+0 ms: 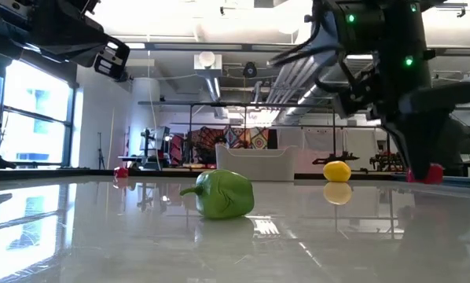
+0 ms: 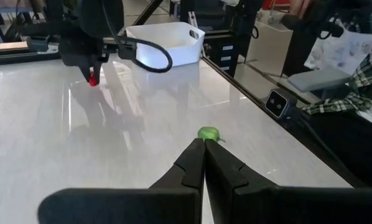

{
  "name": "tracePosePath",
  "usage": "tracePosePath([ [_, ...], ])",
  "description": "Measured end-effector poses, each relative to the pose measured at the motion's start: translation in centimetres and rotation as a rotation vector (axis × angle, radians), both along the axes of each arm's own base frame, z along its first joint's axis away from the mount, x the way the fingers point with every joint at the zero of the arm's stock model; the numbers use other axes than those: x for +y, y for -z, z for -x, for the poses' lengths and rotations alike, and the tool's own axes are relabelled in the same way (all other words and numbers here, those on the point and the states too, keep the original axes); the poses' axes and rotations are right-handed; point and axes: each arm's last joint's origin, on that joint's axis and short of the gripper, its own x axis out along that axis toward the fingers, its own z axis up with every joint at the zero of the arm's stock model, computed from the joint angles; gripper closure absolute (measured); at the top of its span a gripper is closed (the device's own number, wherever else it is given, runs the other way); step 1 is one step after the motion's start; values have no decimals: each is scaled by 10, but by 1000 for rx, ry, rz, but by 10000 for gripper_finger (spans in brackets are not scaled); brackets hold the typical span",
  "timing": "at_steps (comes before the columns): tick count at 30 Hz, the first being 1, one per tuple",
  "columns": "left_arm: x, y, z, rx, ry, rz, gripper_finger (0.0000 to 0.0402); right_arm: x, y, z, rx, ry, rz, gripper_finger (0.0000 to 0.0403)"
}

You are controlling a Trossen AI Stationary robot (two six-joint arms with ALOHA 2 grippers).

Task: Sort produce into baskets
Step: Put the red chili pepper into the white bin

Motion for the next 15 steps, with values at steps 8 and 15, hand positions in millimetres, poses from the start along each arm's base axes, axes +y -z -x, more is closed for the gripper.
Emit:
tracePosePath([
  [8,0,-1,0,15,-27,22,401,31,-49,-1,-59,99,-43,369],
  [15,-5,-9,0,133,-55,-33,401,88,-98,22,-54,308,-65,369],
])
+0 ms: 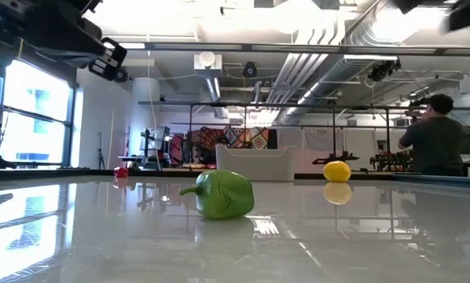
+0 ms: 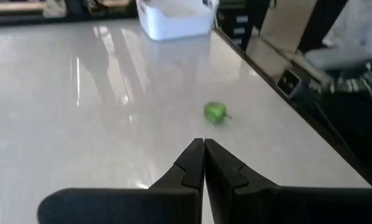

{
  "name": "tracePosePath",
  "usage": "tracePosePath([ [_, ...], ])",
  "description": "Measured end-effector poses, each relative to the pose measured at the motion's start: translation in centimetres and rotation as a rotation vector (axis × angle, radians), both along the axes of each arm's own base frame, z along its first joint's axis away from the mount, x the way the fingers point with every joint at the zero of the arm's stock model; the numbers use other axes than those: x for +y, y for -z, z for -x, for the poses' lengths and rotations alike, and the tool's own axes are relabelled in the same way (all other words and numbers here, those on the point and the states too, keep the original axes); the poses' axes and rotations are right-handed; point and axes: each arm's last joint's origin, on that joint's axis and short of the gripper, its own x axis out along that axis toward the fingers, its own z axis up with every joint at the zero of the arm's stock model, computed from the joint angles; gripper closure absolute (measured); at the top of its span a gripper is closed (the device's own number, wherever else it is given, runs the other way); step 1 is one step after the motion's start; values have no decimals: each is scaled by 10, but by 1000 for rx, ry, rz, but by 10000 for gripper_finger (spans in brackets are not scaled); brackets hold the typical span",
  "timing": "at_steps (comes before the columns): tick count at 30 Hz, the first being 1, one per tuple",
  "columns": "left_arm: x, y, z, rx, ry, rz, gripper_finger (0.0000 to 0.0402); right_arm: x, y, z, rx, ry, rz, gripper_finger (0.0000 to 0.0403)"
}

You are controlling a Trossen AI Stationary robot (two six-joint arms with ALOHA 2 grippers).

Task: Sort produce into baskets
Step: Put the red chili pepper into the white bin

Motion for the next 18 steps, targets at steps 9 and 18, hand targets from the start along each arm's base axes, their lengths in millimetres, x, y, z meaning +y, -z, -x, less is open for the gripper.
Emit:
tracePosePath([
  [9,-14,-5,9,185,62,-40,401,60,14,59,87,216,76,369],
  [18,-23,-20,25,421,1,-71,402,64,58,83,215,269,60,361],
])
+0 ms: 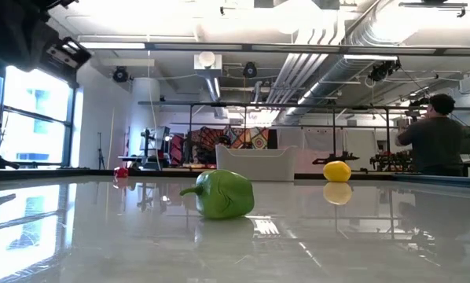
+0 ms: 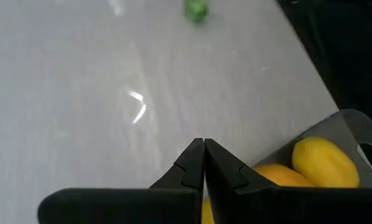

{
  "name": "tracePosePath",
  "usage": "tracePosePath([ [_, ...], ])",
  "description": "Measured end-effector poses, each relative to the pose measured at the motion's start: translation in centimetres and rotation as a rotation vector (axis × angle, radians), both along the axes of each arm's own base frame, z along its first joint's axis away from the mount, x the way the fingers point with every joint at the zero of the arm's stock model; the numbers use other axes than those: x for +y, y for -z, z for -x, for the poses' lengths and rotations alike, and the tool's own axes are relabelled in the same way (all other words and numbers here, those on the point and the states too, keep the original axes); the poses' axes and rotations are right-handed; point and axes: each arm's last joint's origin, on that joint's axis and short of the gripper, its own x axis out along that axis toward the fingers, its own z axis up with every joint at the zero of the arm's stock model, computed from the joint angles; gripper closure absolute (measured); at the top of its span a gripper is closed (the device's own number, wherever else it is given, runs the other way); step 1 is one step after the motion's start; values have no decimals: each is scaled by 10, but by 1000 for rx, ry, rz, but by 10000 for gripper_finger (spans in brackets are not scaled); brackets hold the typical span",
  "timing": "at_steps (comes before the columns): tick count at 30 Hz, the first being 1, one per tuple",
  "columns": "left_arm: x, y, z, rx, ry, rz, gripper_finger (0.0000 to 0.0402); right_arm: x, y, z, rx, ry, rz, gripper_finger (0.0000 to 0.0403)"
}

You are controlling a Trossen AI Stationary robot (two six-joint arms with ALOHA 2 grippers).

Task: Sort produce into baskets
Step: Put the red chili pepper into the white bin, then put the green chili pepper into the gray bin

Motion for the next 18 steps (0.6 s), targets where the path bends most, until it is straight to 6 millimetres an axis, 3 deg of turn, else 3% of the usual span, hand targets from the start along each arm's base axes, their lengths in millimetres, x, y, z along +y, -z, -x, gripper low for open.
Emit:
tracePosePath([
  [6,-1,-20,9,156,-121,55,402,0,-1,0,1,27,7,313],
  [11,-10,-18,9,264,-117,75,401,0,-7,0,18,31,26,276],
  [14,-17,-9,3,325,-133,55,401,1,-10,-1,11,32,18,287],
  [18,-24,5,-5,404,-191,8,402,2,-13,-2,3,27,8,338],
])
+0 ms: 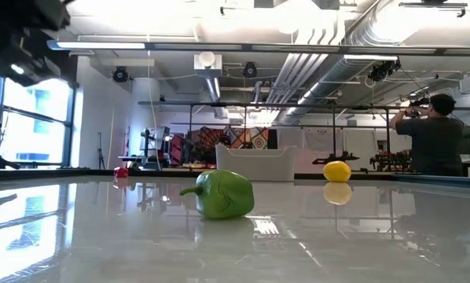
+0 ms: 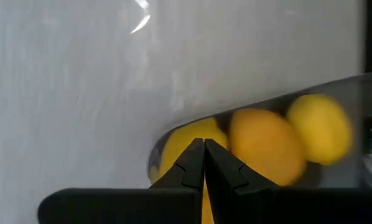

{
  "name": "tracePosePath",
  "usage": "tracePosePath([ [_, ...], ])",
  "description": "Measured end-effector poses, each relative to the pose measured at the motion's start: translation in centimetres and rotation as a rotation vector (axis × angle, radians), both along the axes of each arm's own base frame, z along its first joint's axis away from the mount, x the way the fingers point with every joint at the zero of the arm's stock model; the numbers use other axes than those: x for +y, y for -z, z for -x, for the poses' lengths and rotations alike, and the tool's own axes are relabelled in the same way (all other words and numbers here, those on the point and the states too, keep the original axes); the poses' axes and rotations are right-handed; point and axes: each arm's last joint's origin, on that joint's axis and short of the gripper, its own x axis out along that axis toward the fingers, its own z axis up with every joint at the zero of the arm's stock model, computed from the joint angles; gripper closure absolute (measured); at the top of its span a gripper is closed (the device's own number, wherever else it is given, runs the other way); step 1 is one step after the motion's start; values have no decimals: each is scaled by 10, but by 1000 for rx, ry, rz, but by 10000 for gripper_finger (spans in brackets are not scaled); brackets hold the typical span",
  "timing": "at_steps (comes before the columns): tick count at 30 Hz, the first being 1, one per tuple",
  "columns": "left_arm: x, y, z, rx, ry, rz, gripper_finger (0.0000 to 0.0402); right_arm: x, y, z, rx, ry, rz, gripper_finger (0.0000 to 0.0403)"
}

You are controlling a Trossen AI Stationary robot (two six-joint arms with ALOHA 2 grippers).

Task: Sort produce into baskets
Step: Put the green chili pepper into the gray bin

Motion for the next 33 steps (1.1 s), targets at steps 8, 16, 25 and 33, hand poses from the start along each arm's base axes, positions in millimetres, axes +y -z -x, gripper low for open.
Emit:
tracePosePath([
  [8,-2,20,-11,49,-108,-203,401,2,-5,-3,-46,-33,4,390],
  [16,-7,19,-22,-75,-64,-210,402,0,-5,-4,-78,-77,24,401],
  [25,-24,9,-17,-212,71,-195,401,4,-3,-12,-230,-152,44,402],
  [33,-20,4,-25,-495,165,-14,402,-9,-7,-41,-513,-355,178,403],
])
